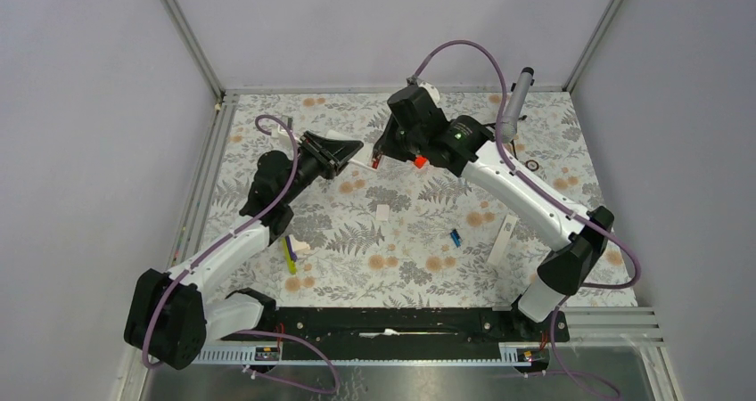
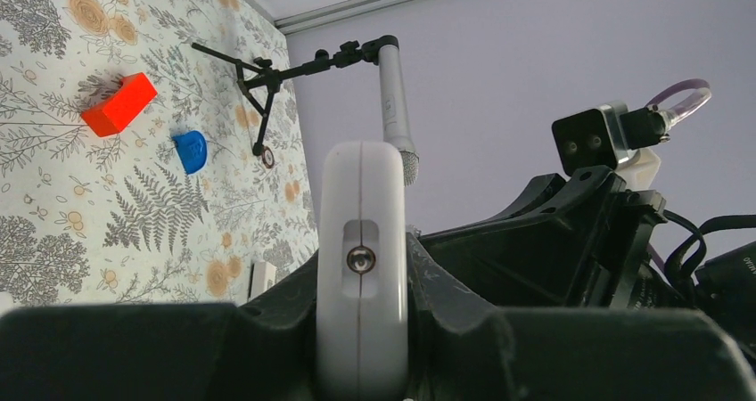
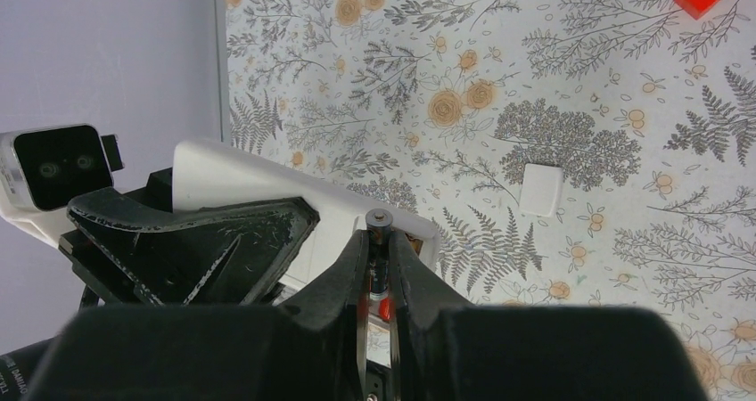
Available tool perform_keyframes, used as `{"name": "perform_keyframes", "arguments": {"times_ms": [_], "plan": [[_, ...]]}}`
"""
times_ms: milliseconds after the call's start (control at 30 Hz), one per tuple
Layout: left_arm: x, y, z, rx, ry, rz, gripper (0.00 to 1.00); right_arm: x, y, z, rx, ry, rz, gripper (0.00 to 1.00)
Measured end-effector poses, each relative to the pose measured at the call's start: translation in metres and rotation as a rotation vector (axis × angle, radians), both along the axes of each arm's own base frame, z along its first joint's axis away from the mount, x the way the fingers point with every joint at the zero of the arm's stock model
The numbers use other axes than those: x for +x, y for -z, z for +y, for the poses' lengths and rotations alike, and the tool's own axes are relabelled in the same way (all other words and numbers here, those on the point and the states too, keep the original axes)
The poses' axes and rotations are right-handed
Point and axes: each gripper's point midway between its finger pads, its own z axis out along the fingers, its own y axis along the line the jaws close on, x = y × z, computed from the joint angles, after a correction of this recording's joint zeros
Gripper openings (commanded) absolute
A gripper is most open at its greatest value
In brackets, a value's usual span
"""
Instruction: Load the batteries into the remote control
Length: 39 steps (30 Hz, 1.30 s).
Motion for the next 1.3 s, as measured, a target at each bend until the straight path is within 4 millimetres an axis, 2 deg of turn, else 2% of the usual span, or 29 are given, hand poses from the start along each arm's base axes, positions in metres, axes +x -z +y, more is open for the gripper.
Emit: {"name": "perform_keyframes", "arguments": {"times_ms": [300,567,833,867,1033,1200,1300], "plan": [[0.004,0.005,0.0,-0.021,-0.013,0.026,0.0,0.002,0.01,0.008,-0.012,-0.001,0.021,0.14],[0.006,0.005,0.002,-0.027,-0.031,0.03,0.0,-0.002,0.005,0.011,-0.007,-0.011,0.021,0.3],[0.007,0.003,0.002,-0.036,-0.033,0.029,0.0,-0.005,0.007,0.008,-0.023,-0.01,0.035,0.35],[0.007,0.003,0.002,-0.036,-0.033,0.029,0.0,-0.005,0.007,0.008,-0.023,-0.011,0.035,0.38],[0.006,0.003,0.002,-0.037,-0.033,0.03,0.0,-0.005,0.0,0.011,0.0,-0.016,0.027,0.68],[0.008,0.001,0.005,-0.042,-0.042,0.024,0.0,-0.012,-0.017,0.012,0.102,-0.054,0.043,0.8],[0.009,-0.002,0.009,-0.049,-0.051,0.017,0.0,-0.015,-0.023,0.001,0.189,-0.048,0.058,0.86]]}}
